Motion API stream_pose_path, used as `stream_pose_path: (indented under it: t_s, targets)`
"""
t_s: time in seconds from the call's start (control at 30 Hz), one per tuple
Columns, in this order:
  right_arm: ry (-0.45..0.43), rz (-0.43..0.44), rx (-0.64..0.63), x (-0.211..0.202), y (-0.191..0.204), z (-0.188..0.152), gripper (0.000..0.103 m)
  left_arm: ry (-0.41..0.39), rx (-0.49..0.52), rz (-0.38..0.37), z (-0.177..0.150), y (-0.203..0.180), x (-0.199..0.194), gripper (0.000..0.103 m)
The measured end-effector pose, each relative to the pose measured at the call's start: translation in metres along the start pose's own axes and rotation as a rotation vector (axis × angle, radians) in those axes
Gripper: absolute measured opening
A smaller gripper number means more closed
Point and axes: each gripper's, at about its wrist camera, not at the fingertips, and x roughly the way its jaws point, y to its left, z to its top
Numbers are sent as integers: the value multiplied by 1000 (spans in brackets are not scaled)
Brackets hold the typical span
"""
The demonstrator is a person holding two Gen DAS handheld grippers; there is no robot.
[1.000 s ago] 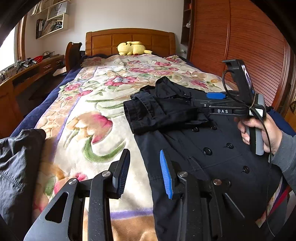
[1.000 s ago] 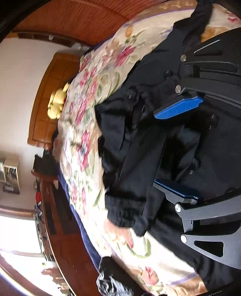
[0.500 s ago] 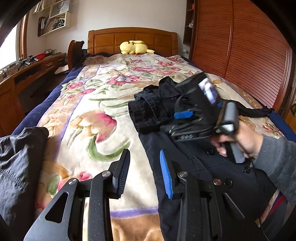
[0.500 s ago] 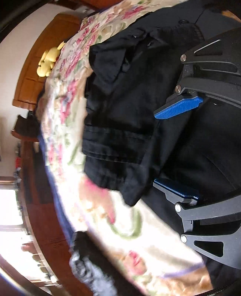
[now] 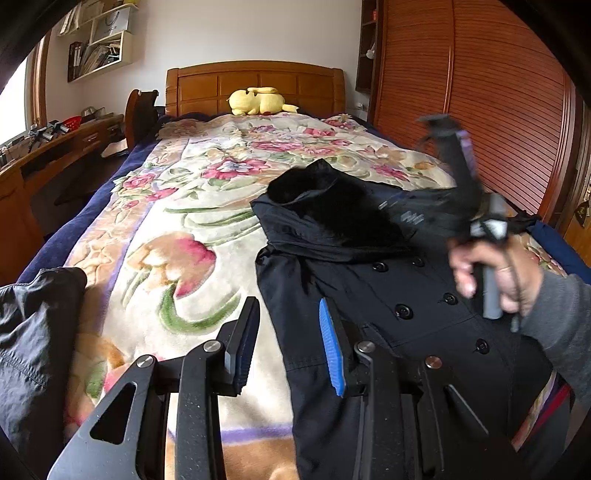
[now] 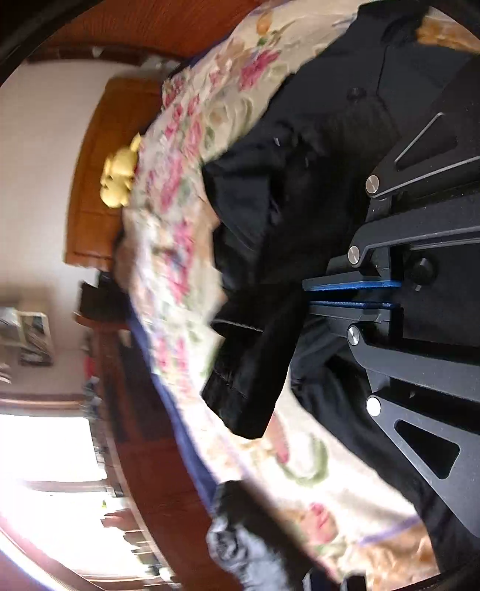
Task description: Fold large clothes
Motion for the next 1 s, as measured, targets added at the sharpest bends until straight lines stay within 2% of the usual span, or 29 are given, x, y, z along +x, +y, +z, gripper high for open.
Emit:
stream_pose_path:
  t_s: [0.13, 0.23, 0.37, 0.57, 0.73, 0.8, 0.87, 0.9, 0.97, 1.0]
  targets:
    - [-72, -52, 55, -51, -26, -8, 5, -6, 10, -17, 5, -12, 2, 34]
    - [-91, -85, 111, -82, -46, -22, 5, -4, 23, -36, 7, -24, 5, 34]
    - [-71, -141, 182, -110, -74, -49, 5, 2, 36, -51, 9, -38, 10, 34]
    - [15, -175, 250, -133, -94, -92, 5, -12, 72, -74, 11, -63, 8, 34]
    - [23, -156, 193, -152, -85, -106, 5, -6, 61, -79, 2, -67, 10, 34]
    - [40, -130, 170, -138, -79, -97, 5, 8, 48, -76, -5, -64, 13, 34]
    - [59, -99, 145, -140, -69, -102, 15, 21, 34, -77, -9, -61, 16, 34]
    - [71, -73, 134, -136, -63, -103, 29, 27, 30, -74, -11, -59, 16, 34]
    - [83, -29, 123, -126, -58, -104, 51, 29, 30, -67, -12, -58, 15, 34]
    - [89, -6, 120, -116, -56, -105, 56, 30, 30, -63, -13, -56, 13, 34]
